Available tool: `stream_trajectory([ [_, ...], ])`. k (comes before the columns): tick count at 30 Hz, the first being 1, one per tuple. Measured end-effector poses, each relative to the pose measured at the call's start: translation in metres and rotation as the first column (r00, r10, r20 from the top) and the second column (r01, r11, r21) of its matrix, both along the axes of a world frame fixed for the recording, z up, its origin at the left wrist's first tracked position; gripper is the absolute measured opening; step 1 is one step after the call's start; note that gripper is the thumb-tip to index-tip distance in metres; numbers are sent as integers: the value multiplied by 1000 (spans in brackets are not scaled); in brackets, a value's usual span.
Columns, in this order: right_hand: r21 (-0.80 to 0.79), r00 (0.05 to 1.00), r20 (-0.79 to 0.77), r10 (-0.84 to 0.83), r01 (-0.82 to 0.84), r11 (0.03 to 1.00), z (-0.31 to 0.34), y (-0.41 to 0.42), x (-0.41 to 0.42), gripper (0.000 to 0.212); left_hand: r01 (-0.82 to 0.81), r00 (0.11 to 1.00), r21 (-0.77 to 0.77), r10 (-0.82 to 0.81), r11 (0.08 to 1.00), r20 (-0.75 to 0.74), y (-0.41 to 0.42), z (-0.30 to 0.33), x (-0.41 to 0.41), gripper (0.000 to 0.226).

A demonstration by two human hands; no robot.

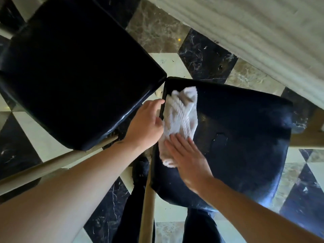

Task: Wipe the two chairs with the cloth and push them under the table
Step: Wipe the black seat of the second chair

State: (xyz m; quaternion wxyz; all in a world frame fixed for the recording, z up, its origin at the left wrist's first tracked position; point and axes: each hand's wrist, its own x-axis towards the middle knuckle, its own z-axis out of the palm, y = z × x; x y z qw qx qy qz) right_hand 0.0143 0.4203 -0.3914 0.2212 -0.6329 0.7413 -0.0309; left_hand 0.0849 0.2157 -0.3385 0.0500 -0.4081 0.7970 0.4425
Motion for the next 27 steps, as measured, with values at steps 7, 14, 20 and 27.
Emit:
stream_trajectory([
  [7, 152, 840, 37, 542, -541, 827, 5, 117, 9, 90, 336, 938, 0, -335, 942, 88, 7, 3, -2, 65],
  [14, 192, 575, -79, 814, -792, 579, 7, 154, -47, 58, 548, 802, 64, -546, 834, 241, 14, -10, 3, 63],
  [20, 209, 602, -60, 796, -772, 600, 27, 154, -96, 70, 604, 745, 76, -597, 793, 297, 10, -15, 3, 54],
  [27, 327, 782, -41, 622, -577, 748, 44, 177, -105, 83, 625, 699, 111, -618, 772, 360, 15, -12, -1, 54],
])
